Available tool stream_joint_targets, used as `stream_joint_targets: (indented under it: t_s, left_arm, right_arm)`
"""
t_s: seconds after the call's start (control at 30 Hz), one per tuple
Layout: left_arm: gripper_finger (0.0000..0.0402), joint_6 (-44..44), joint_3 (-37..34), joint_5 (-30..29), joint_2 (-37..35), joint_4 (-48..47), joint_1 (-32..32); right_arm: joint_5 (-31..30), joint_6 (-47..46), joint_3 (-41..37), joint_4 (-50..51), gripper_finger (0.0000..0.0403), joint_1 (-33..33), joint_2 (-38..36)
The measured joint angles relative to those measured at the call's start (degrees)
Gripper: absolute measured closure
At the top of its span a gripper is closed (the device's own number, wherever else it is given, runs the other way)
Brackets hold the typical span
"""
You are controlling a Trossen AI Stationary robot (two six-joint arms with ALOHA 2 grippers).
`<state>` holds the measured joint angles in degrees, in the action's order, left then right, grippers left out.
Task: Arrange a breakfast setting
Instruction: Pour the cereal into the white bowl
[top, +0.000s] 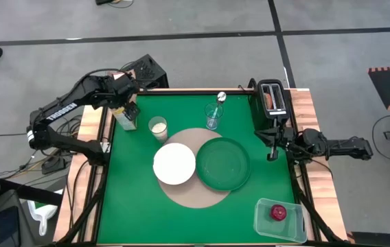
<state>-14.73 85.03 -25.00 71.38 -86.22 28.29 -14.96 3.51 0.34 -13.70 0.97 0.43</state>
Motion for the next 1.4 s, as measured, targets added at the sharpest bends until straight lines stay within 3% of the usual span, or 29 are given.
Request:
stream_joint_targets:
  t_s: [0.6, 0.77, 1.13, 1.4]
  left_arm:
    - [0.0129, -1.3, -17.5, -3.5, -0.2, 7.1, 0.0]
    - [0.019, 0.0, -19.7, -2.9, -0.3, 8.3, 0.0]
    - [0.0374, 1.7, -20.2, -3.0, -0.2, 8.2, 0.0]
    - [0.0397, 2.5, -18.1, -4.2, 0.1, 5.9, -0.5]
  right_arm:
    - [0.0, -0.4, 0.0, -0.1, 0.0361, 0.0, 0.0]
    - [0.0, -0.4, 0.0, -0.1, 0.0361, 0.0, 0.0]
    - [0.0, -0.5, 0.0, -0.1, 0.0361, 0.0, 0.0]
    - [0.0, -0.5, 0.0, -0.2, 0.0361, 0.0, 0.0]
